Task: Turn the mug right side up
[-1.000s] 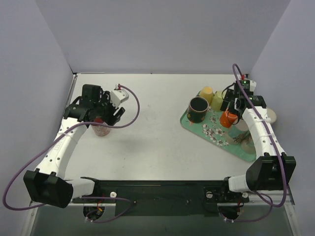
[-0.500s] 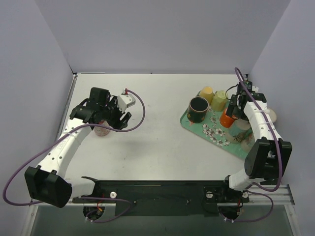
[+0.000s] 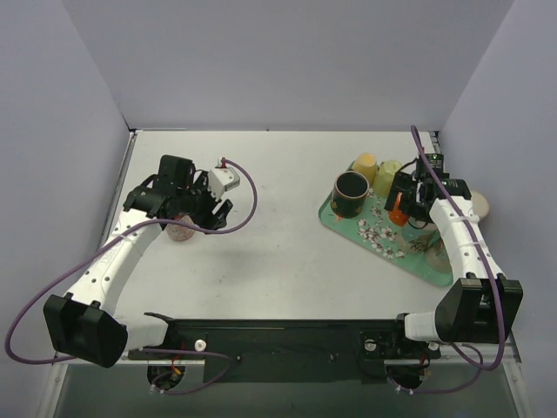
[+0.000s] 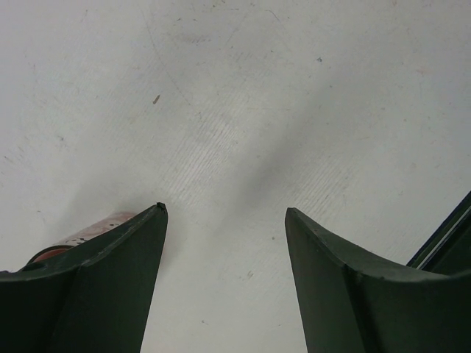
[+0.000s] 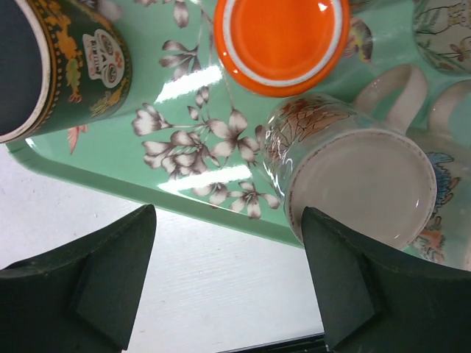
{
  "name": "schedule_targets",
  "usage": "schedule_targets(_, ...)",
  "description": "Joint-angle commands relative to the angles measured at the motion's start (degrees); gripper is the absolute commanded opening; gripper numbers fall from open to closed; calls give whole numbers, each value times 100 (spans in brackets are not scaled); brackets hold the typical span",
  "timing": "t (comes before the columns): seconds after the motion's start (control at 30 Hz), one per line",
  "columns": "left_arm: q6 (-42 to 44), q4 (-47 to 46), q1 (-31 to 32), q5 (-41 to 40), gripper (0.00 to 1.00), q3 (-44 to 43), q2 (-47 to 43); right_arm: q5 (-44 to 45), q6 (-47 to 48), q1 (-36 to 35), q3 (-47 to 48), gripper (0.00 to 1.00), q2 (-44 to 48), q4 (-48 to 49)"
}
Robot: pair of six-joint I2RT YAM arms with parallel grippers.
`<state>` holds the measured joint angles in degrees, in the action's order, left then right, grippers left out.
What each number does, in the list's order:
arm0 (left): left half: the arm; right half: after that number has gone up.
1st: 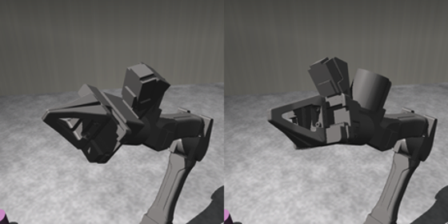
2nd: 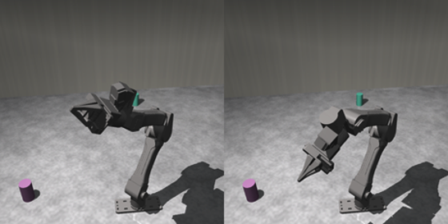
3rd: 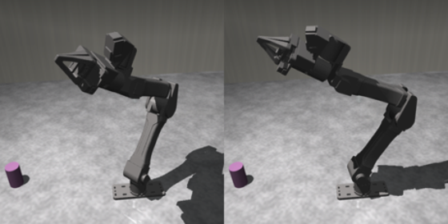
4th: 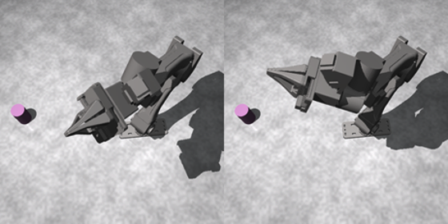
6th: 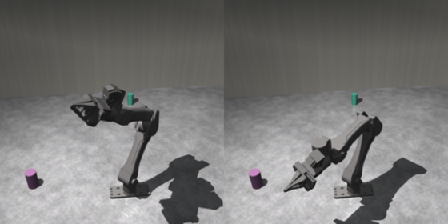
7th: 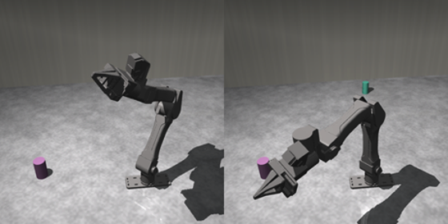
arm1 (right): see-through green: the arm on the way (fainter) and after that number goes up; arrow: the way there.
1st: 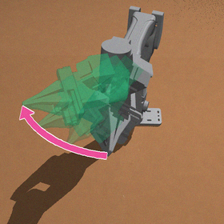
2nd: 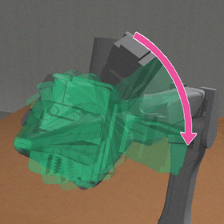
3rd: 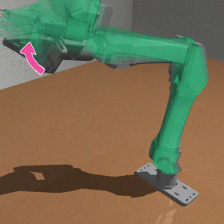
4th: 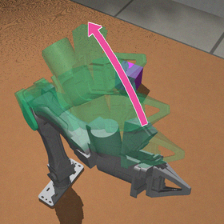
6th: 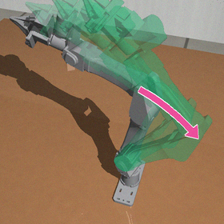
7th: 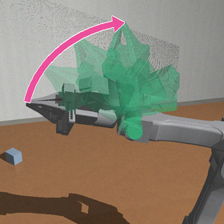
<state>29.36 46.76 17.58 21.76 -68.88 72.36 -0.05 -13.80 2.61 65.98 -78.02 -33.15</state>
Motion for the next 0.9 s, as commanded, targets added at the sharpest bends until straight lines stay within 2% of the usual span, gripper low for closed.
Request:
schedule_targets(0.0, 43, -9, 26, 285, 75, -284, 59, -619, -193, -138, -252, 74, -12, -315)
schedule_targets(0.2, 43, 0, 26, 329, 75, -266, 42, -1040, -351, -428, -296, 74, -117, -96)
schedule_targets(0.47, 69, 8, 26, 294, 75, -249, 15, -821, -852, -683, -129, 74, -284, 353)
schedule_targets(0.63, 87, -1, 26, 285, 75, -178, -2, -654, -879, -683, 64, 73, 206, 283)
schedule_targets(0.77, 78, -18, 26, 302, 75, -134, -37, -356, -545, -464, 118, 77, 952, 19)
schedule_targets(0.87, 96, -27, 34, 390, 75, -117, -37, -276, -578, 377, -259, 84, 1586, 176)
